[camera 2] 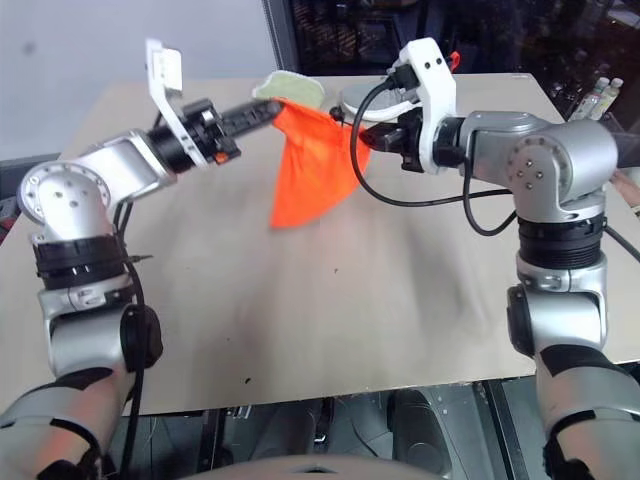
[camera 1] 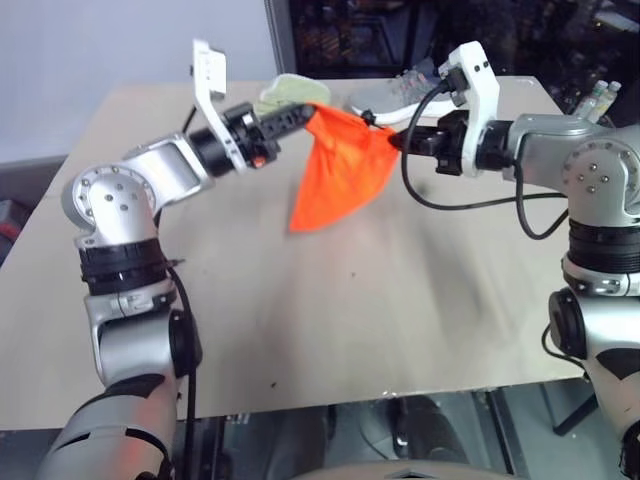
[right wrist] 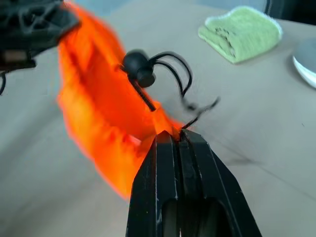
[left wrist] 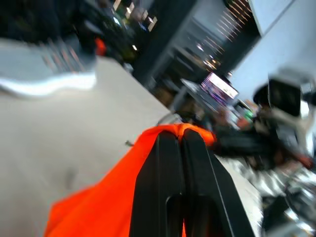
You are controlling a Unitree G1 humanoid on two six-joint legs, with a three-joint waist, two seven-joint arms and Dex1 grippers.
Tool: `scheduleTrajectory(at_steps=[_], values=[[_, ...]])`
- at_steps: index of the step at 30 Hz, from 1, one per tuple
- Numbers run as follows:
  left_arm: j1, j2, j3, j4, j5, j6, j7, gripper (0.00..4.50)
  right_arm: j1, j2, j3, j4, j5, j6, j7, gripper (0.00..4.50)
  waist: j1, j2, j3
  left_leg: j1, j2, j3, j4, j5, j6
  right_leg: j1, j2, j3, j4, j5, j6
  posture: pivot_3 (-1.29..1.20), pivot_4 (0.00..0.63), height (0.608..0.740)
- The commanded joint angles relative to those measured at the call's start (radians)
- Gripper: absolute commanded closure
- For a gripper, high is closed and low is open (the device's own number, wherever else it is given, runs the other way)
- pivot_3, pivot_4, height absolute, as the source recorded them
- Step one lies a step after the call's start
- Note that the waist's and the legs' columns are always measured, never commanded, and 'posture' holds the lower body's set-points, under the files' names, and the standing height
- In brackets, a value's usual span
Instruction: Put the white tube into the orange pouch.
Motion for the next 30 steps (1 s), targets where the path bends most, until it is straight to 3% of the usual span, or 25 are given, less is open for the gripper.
scheduleTrajectory(at_steps=[1, 7, 11, 14, 18, 24, 30], values=[[0.054, 0.037, -0.044, -0.106, 0.016, -0.014, -0.073, 4.5, 0.071, 0.034, -0.021, -0.117, 0.005, -0.039, -0.031, 4.44, 0.001, 0.0, -0.001, 0.0, 0.0, 0.0, 0.0, 0.0, 0.0, 0.0, 0.0, 0.0, 0.0, 0.0, 0.0, 0.0, 0.15, 0.74], [0.282, 0.035, -0.133, -0.288, 0.047, -0.016, -0.093, 4.5, 0.343, 0.084, 0.129, -0.224, -0.102, -0.192, -0.053, 4.44, 0.002, 0.0, -0.001, -0.002, 0.001, 0.001, -0.002, 0.001, -0.002, -0.003, -0.002, 0.002, -0.001, 0.0, 0.0, 0.0, 0.15, 0.74], [0.397, 0.031, -0.149, -0.329, 0.071, -0.04, -0.098, 4.5, 0.509, -0.02, 0.292, -0.265, -0.263, -0.371, 0.004, 4.44, 0.003, 0.0, 0.0, -0.002, 0.001, 0.003, -0.001, 0.001, -0.002, -0.005, -0.002, 0.004, 0.001, 0.0, 0.0, 0.0, 0.15, 0.74], [0.414, 0.035, -0.155, -0.355, 0.062, -0.037, -0.117, 4.5, 0.558, -0.081, 0.27, -0.356, -0.269, -0.405, 0.043, 3.54, 0.004, 0.0, 0.0, 0.0, 0.001, 0.002, 0.001, 0.0, 0.001, -0.002, 0.0, 0.003, 0.002, 0.0, 0.0, 0.0, 0.15, 0.74], [0.432, 0.037, -0.173, -0.381, 0.064, -0.039, -0.143, 4.5, 0.616, -0.212, 0.336, -0.455, -0.398, -0.501, 0.072, 1.7, 0.004, 0.0, 0.0, 0.003, 0.002, 0.0, 0.002, 0.0, 0.001, 0.003, 0.0, 0.0, 0.0, 0.0, 0.0, 0.0, 0.15, 0.74], [0.436, 0.054, -0.19, -0.383, 0.086, -0.043, -0.175, 4.5, 0.611, -0.237, 0.451, -0.376, -0.578, -0.69, 0.102, 1.7, 0.002, 0.0, 0.0, 0.002, 0.002, 0.0, 0.003, 0.0, 0.001, 0.003, 0.001, 0.0, 0.0, 0.0, 0.0, 0.0, 0.15, 0.74], [0.454, 0.095, -0.207, -0.387, 0.117, -0.06, -0.218, 4.5, 0.548, -0.092, 0.508, -0.129, -0.657, -0.799, 0.105, 1.7, 0.003, 0.0, -0.001, 0.002, 0.002, 0.0, 0.003, 0.0, 0.001, 0.003, 0.001, 0.0, 0.0, 0.0, 0.0, 0.0, 0.15, 0.74]])
